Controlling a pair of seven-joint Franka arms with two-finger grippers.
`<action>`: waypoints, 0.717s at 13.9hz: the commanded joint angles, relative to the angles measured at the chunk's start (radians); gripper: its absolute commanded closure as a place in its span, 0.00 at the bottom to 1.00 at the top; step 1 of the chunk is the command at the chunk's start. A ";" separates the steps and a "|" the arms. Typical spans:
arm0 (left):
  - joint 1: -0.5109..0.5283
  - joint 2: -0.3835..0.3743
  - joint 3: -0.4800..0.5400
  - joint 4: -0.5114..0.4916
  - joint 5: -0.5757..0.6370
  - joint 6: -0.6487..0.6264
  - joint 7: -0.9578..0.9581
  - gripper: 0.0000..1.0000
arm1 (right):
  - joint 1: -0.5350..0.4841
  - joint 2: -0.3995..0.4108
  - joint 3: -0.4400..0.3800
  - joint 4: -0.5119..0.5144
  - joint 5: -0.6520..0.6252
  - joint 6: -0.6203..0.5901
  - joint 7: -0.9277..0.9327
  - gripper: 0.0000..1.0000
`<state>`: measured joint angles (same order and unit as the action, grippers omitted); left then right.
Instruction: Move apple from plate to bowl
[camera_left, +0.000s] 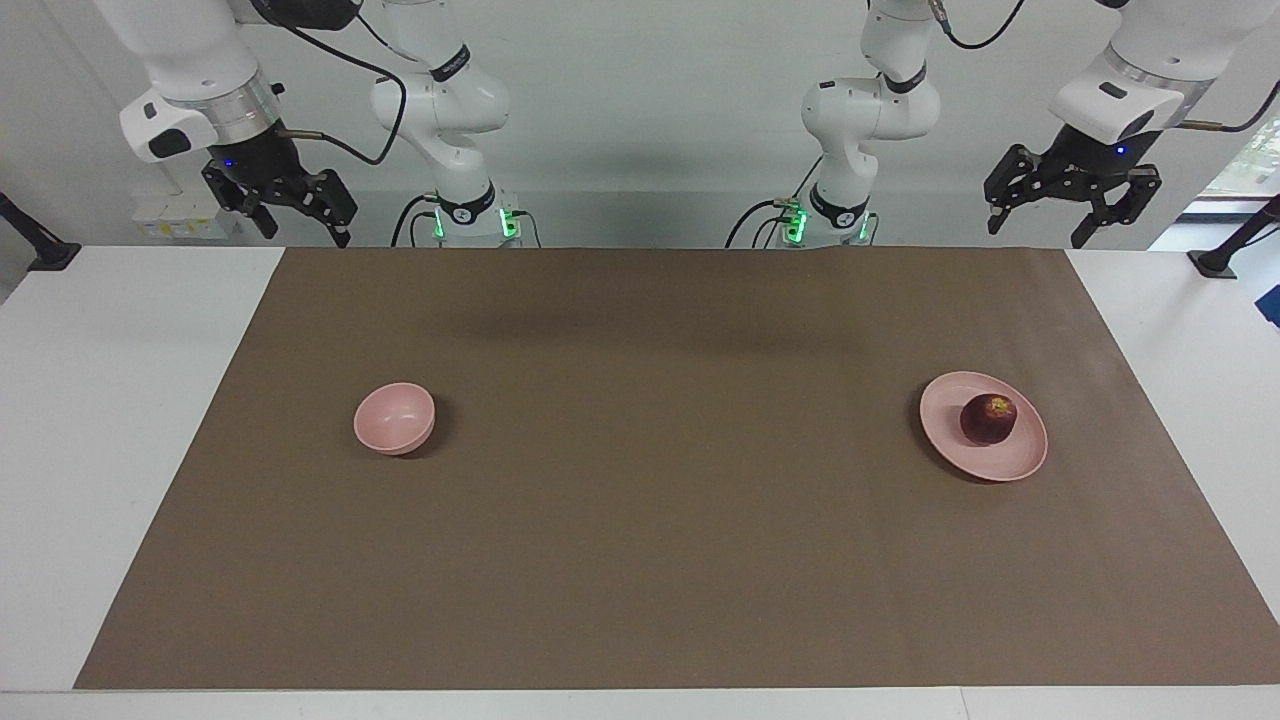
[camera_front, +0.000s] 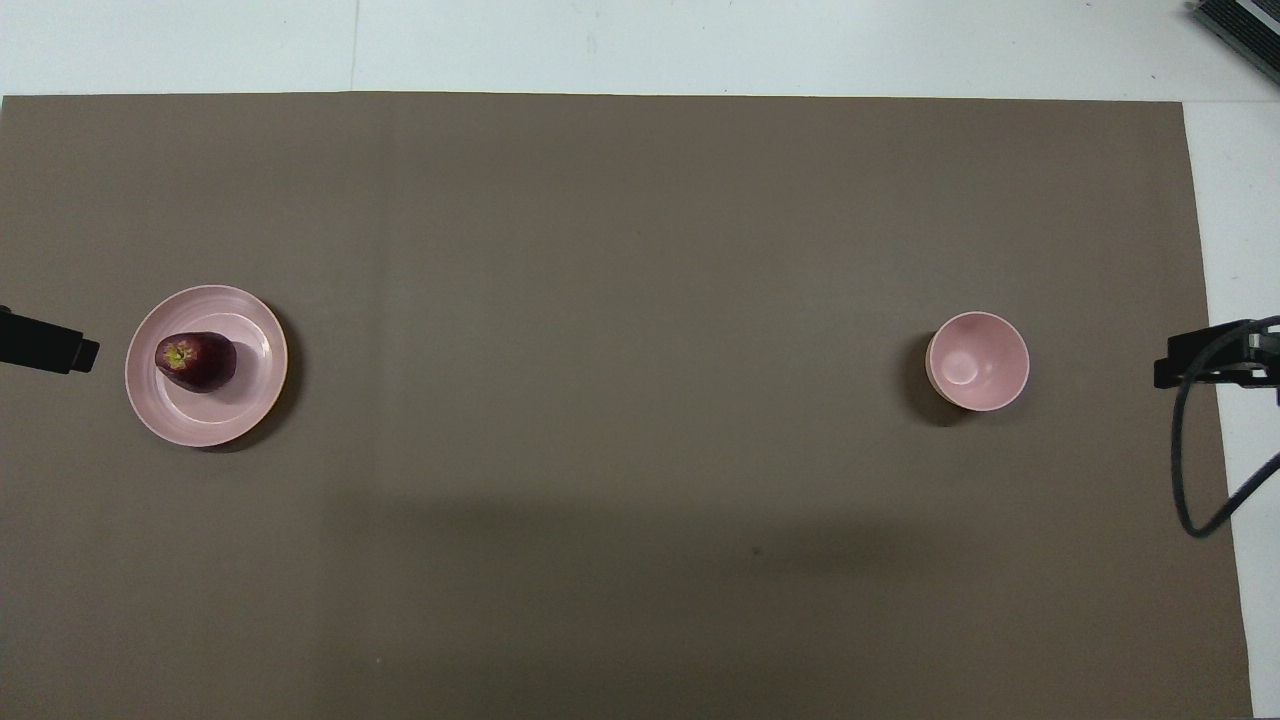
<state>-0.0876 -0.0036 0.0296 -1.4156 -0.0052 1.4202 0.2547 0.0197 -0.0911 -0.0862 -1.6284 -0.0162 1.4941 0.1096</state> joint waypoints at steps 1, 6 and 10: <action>-0.011 -0.009 0.004 0.000 0.004 0.011 0.012 0.00 | -0.007 -0.012 0.003 -0.010 0.007 0.001 -0.028 0.00; 0.002 -0.010 0.010 -0.002 0.005 0.006 0.011 0.00 | -0.007 -0.012 0.003 -0.010 0.007 0.002 -0.028 0.00; 0.002 -0.010 0.012 -0.002 0.005 0.002 0.011 0.00 | -0.007 -0.012 0.003 -0.010 0.007 0.002 -0.028 0.00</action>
<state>-0.0870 -0.0040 0.0381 -1.4156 -0.0052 1.4205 0.2551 0.0197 -0.0911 -0.0862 -1.6284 -0.0162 1.4942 0.1096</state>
